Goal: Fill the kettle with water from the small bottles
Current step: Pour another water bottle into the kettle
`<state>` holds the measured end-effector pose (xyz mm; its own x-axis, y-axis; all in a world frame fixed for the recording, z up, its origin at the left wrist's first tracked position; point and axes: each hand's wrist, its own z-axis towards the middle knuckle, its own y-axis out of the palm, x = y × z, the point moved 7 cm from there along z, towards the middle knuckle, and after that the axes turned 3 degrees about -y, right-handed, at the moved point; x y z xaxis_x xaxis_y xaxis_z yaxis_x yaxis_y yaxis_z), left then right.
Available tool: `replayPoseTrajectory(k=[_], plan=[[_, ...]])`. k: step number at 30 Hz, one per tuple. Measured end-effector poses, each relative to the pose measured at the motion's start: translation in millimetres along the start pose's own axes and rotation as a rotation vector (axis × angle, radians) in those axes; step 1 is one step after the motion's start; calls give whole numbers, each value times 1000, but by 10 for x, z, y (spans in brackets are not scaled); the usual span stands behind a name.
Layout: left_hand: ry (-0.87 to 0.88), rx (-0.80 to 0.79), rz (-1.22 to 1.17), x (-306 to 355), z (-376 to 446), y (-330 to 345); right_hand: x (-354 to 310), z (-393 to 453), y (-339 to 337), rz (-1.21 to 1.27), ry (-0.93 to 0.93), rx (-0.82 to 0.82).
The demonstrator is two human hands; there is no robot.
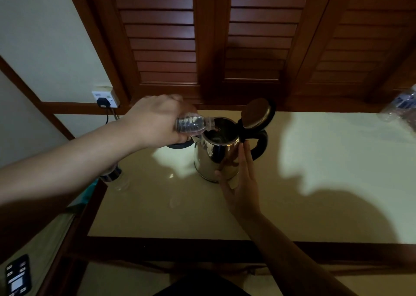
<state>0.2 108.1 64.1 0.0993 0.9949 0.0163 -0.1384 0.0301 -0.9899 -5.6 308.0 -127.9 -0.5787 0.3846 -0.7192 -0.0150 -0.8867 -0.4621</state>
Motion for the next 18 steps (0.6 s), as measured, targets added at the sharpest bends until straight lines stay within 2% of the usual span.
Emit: replayPoseTrajectory(k=[18], plan=[[-70, -72, 100, 16, 40, -14, -7, 6, -12, 7, -24, -2]])
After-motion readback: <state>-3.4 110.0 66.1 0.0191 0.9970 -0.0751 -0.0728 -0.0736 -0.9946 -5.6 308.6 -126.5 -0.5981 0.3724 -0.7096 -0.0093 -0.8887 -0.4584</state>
